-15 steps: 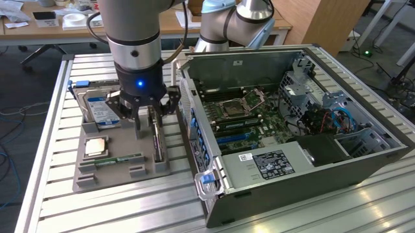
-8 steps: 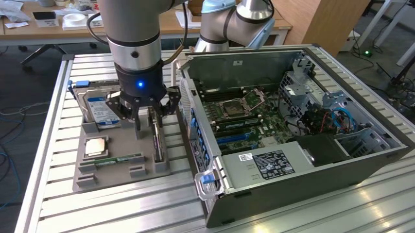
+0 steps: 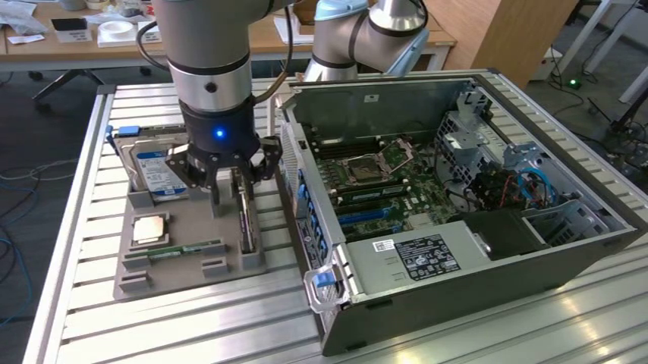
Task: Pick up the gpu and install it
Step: 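Pick up the gpu and move the gpu toward the slot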
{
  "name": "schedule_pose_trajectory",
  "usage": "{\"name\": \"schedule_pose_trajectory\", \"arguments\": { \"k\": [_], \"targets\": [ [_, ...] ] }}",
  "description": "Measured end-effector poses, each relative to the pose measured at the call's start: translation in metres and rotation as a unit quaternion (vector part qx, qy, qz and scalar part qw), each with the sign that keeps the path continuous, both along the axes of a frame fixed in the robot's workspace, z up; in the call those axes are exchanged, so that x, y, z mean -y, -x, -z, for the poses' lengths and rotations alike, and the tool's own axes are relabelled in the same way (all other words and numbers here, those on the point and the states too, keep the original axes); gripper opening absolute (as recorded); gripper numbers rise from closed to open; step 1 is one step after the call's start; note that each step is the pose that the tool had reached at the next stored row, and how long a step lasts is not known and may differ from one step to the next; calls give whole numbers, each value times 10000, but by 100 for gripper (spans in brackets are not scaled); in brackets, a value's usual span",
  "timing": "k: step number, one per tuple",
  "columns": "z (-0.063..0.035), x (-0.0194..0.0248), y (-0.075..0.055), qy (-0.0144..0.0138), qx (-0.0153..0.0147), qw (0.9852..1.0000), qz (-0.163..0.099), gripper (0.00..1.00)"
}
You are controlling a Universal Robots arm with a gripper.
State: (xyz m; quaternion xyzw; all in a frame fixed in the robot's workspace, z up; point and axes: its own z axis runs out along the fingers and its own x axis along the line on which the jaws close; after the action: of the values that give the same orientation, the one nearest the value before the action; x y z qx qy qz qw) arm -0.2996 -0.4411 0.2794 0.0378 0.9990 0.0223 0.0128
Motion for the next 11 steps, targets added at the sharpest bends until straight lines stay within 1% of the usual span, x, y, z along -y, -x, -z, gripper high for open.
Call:
{"name": "schedule_pose_trajectory", "arguments": {
  "k": [4,11],
  "targets": [
    [28,0,0,0,0,10000,0,53],
    [33,0,0,0,0,10000,0,53]
  ]
}}
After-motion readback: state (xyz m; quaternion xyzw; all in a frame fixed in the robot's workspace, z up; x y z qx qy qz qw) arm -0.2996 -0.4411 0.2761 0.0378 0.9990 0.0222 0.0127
